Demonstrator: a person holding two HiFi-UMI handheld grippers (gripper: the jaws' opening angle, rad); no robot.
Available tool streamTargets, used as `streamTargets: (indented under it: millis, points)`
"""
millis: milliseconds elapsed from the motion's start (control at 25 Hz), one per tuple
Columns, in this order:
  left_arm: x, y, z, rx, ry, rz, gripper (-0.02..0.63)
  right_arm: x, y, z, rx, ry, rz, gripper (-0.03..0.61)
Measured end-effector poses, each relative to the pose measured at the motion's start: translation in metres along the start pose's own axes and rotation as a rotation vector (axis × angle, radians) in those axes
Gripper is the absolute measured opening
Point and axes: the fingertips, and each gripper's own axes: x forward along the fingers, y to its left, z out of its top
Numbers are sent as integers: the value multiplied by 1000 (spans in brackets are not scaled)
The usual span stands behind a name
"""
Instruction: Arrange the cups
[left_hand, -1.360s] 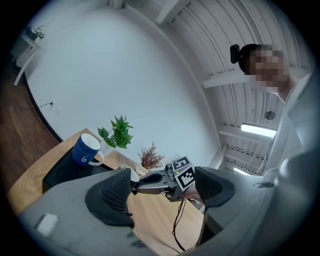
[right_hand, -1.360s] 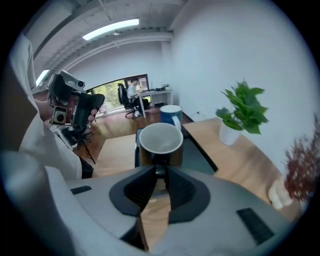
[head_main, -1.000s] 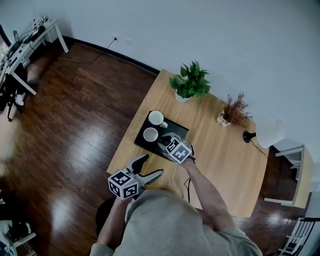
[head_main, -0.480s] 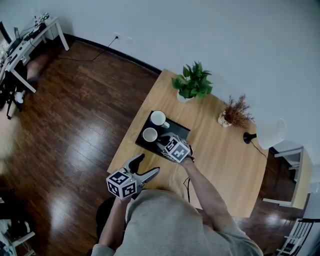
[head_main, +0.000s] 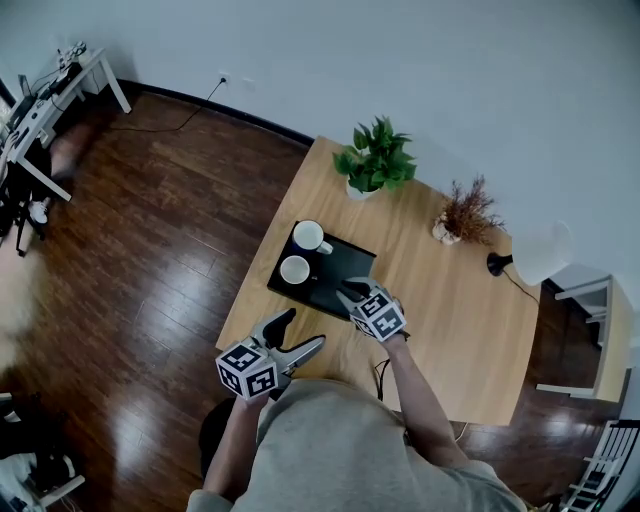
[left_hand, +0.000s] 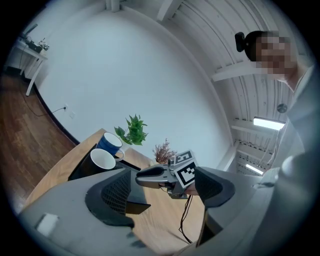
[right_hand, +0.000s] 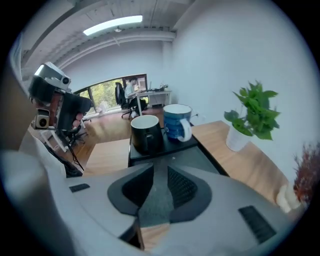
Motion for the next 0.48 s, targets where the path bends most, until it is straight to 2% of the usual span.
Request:
streamTargets:
  millis: [80, 120, 240, 360, 480]
  points:
    - [3, -5, 1, -5, 0, -18, 387, -36, -9, -10, 81, -106, -39, 91]
    - [5, -7, 1, -7, 2, -27, 387, -56, -15, -15, 125, -165, -60, 55]
    - [12, -14, 3, -10, 7, -55, 387, -117, -34, -36, 241, -303, -157, 55]
    - [20, -23, 5, -8, 7, -84, 387, -169, -48, -65, 328, -378, -264, 55]
    - [30, -32, 8, 0, 9, -115, 387, -201, -51, -86, 400, -427, -329, 55]
